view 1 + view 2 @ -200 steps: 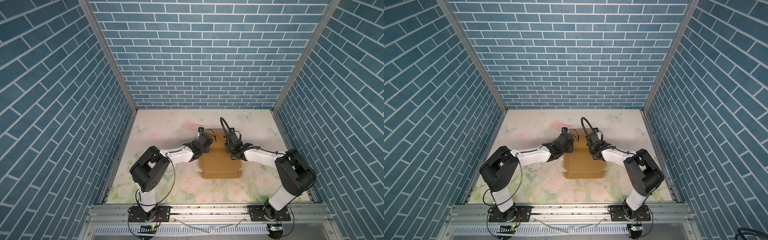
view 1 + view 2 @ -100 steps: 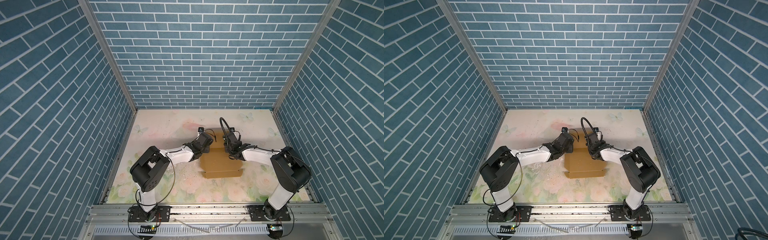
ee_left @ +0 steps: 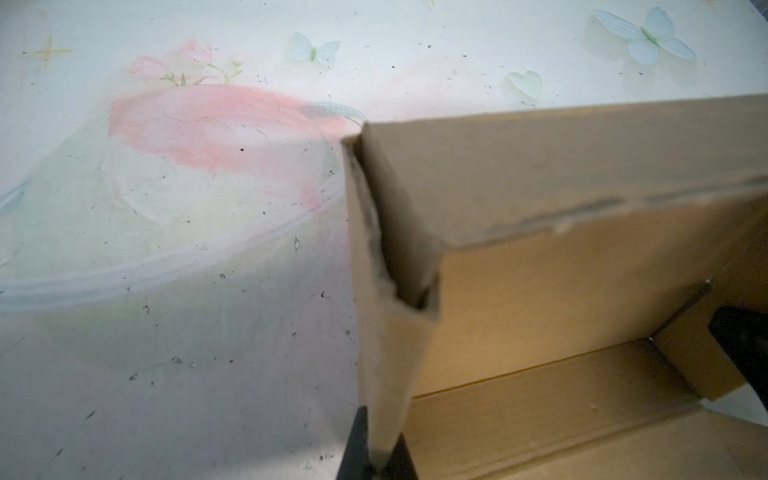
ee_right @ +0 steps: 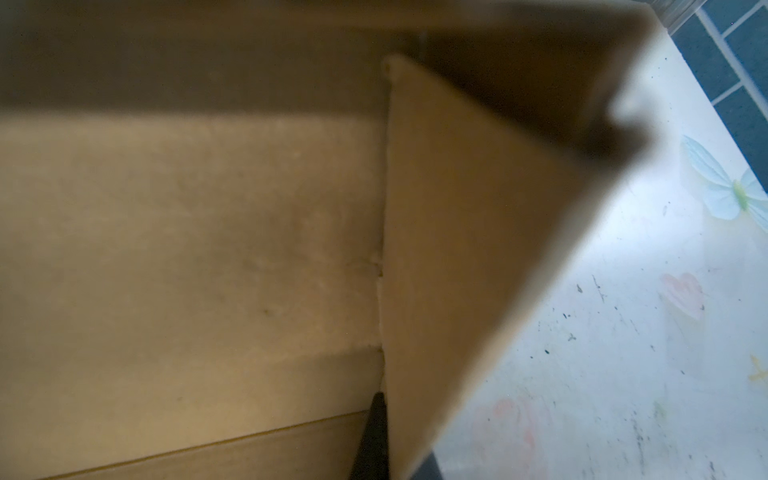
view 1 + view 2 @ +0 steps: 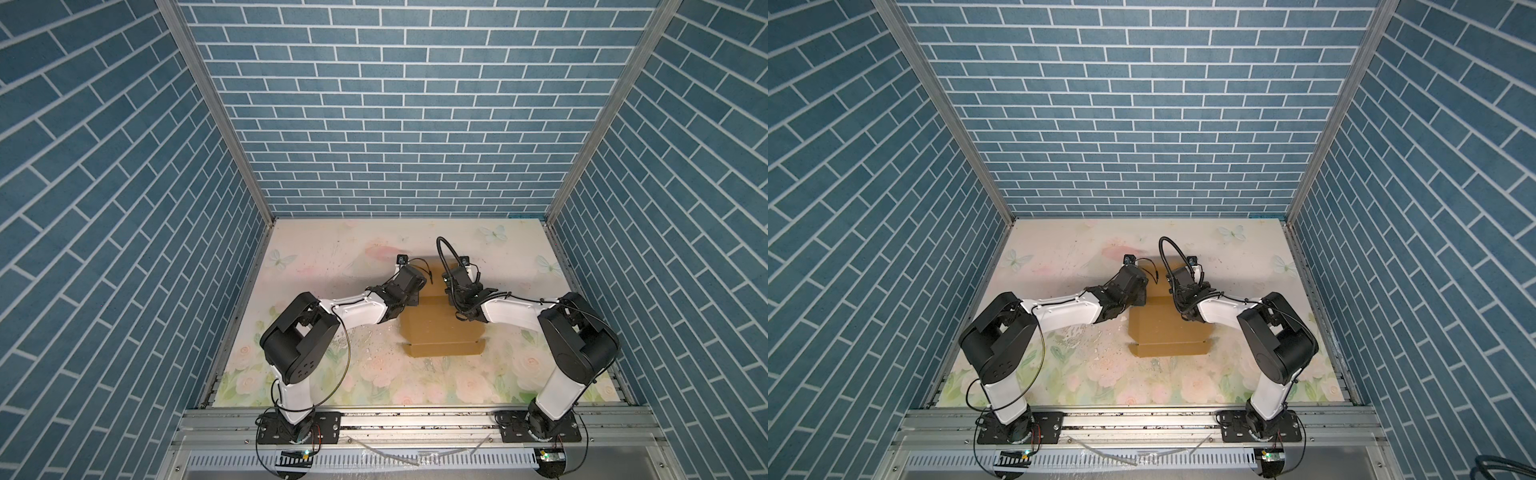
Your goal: Fold the paper box
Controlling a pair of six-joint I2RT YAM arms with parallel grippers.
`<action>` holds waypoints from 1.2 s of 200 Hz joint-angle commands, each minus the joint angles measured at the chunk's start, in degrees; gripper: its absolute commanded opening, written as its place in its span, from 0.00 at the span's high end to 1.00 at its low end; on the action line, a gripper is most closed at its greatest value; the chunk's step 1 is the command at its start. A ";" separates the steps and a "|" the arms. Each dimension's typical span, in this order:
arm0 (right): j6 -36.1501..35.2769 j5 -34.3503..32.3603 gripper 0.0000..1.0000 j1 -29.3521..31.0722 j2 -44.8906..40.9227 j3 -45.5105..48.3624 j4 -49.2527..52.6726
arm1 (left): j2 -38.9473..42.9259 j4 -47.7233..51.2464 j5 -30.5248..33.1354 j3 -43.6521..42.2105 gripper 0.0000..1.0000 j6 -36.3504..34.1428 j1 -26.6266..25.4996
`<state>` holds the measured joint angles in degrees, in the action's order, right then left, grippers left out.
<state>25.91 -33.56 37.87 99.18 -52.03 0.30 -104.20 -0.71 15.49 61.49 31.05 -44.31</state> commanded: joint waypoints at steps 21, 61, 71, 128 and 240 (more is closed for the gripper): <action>1.25 -1.27 0.90 -0.07 1.19 -1.32 5.73 | -2.23 6.95 -4.89 -0.86 1.00 -0.19 -0.95; 0.73 1.11 0.80 -0.07 -0.41 -1.21 5.41 | -2.14 6.77 -4.75 -1.20 1.00 -0.19 -0.95; 0.72 1.46 0.78 -0.12 -0.79 -1.23 5.48 | -2.15 6.77 -4.71 -1.29 1.00 -0.19 -0.90; 0.72 2.31 0.73 -0.11 -2.37 -1.19 5.31 | -2.04 6.68 -4.40 -1.38 1.00 -0.33 -0.90; -1.17 9.15 0.71 -2.22 -2.65 2.37 -4.82 | -2.06 6.78 -4.10 -1.29 1.00 -1.37 -0.77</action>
<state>25.82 -27.70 36.49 96.95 -51.46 0.03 -104.20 -0.47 15.20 61.58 30.85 -44.42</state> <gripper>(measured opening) 0.298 0.071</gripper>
